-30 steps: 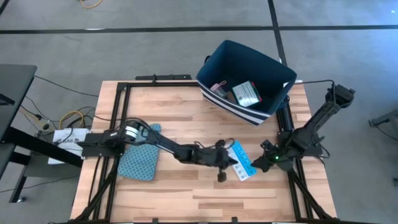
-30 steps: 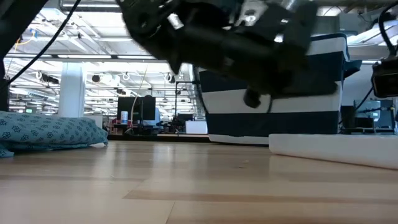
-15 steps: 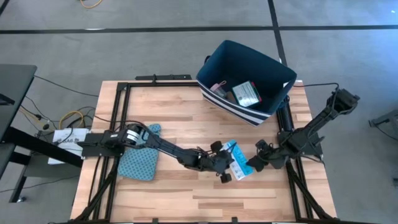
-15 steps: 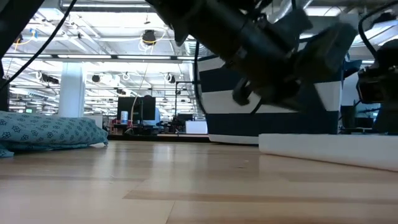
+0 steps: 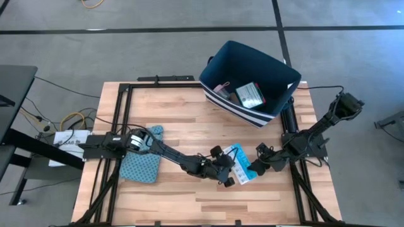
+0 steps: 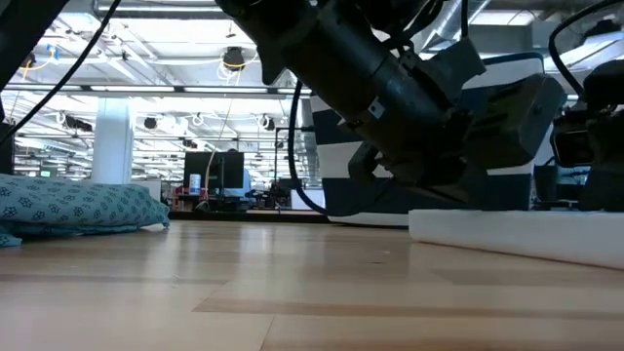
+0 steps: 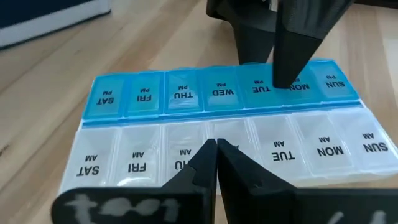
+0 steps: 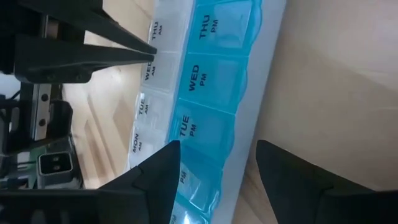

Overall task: Pick & place medical supplies in basket/bin
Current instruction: Put the medicine organizer into the blue organizer bin

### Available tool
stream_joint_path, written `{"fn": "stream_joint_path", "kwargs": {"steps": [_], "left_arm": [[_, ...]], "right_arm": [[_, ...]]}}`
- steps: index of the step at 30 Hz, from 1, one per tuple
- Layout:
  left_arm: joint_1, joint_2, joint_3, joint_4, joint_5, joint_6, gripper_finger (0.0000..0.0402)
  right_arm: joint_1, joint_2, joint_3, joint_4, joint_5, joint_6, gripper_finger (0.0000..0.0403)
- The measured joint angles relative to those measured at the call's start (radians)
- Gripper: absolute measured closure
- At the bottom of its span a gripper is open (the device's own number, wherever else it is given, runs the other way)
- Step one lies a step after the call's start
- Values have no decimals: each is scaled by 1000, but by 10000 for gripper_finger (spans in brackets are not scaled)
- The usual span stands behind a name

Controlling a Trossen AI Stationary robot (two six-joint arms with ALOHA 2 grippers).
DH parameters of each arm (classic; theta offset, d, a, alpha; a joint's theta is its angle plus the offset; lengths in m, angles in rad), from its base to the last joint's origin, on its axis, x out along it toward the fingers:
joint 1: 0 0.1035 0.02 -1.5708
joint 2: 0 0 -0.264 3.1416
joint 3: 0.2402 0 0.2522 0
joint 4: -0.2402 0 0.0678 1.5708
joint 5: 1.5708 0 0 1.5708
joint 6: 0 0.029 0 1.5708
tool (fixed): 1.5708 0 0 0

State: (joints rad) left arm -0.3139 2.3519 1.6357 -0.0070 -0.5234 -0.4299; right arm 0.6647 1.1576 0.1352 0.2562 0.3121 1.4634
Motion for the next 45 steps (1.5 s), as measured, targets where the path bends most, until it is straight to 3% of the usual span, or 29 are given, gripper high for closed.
{"fn": "stream_joint_path", "kwargs": {"steps": [18, 25, 31, 42, 45], "left_arm": [[-77, 72, 2, -7, -143, -143, 401], [-90, 76, 2, -16, -162, -170, 401], [-123, 83, 3, -48, -240, -237, 401], [-129, 88, 1, -61, -290, -208, 401], [-129, 97, -9, -72, -260, -197, 401]], "right_arm": [[2, 50, -4, 142, -51, 18, 193], [6, 135, 7, 195, -47, 45, 195], [8, 177, 38, 214, -45, 51, 195], [-64, 364, 164, 265, -115, -96, 194], [-84, 403, 183, 320, -162, -165, 199]]}}
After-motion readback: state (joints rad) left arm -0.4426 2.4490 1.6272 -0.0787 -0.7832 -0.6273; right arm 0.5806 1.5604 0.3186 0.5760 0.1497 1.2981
